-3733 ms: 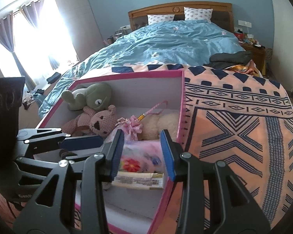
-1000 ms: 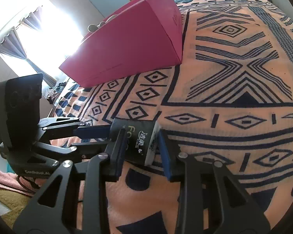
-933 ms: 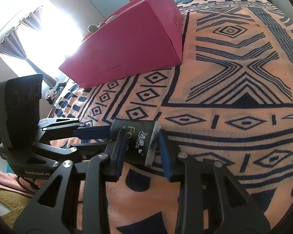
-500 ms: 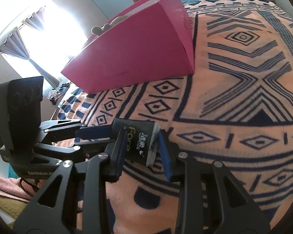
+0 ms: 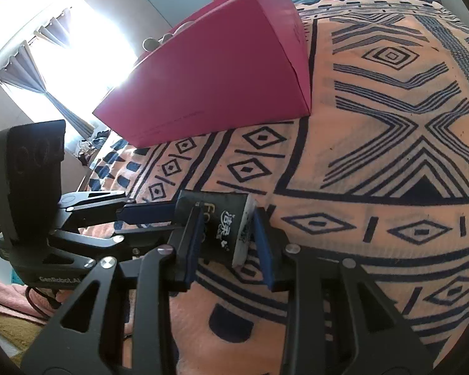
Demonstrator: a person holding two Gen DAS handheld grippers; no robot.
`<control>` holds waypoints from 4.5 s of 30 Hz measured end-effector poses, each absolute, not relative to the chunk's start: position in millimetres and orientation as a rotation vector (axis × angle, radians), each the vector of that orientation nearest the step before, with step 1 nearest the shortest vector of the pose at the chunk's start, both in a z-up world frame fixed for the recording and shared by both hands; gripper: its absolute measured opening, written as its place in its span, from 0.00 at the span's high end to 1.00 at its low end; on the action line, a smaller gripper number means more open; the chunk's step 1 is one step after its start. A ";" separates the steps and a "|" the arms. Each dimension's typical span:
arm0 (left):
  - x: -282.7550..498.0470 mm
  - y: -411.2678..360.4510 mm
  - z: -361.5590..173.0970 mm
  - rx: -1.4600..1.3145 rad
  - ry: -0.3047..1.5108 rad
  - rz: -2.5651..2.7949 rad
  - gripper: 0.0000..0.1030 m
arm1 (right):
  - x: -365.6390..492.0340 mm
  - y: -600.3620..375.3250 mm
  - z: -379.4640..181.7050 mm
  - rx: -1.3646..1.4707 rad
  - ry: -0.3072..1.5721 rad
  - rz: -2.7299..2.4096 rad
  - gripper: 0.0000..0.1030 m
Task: Organize objects
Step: 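Close the right gripper on the black Face tissue pack, then lift the black pack and carry it toward the pink box, then lower the black pack into the box with the right gripper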
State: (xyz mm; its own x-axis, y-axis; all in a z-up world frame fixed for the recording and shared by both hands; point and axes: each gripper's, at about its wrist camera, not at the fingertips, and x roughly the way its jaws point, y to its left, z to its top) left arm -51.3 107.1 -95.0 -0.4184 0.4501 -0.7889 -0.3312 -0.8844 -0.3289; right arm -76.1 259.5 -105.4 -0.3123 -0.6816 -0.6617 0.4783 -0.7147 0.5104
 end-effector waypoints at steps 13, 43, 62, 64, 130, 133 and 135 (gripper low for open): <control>-47.4 105.9 -81.9 -1.292 -0.145 2.336 0.70 | -72.3 253.7 -91.5 1.151 -0.251 -2.090 0.65; -42.3 101.7 -40.8 -1.146 -0.120 2.394 0.69 | -72.6 252.3 -50.0 1.026 -0.208 -2.143 0.65; -43.4 101.2 -19.2 -1.069 -0.083 2.432 0.69 | -73.8 251.3 -28.5 0.956 -0.180 -2.169 0.65; -43.8 101.0 -17.3 -1.062 -0.080 2.437 0.69 | -74.7 251.2 -25.6 0.947 -0.176 -2.172 0.65; -137.0 88.9 29.2 -0.966 -0.022 2.611 0.69 | -174.1 226.3 30.1 0.835 -0.070 -2.217 0.65; -139.5 88.4 27.4 -0.973 -0.025 2.611 0.69 | -177.3 225.6 28.7 0.841 -0.070 -2.217 0.65; -141.4 88.3 26.0 -0.977 -0.027 2.611 0.69 | -179.1 225.1 28.0 0.844 -0.069 -2.218 0.65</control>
State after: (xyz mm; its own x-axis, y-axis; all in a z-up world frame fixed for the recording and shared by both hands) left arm -141.4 88.3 26.0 -0.7001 0.3306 -0.6329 -0.3174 -0.9381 -0.1389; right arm -179.1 225.1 28.0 -0.5026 -0.6661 -0.5512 0.6306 -0.7185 0.2933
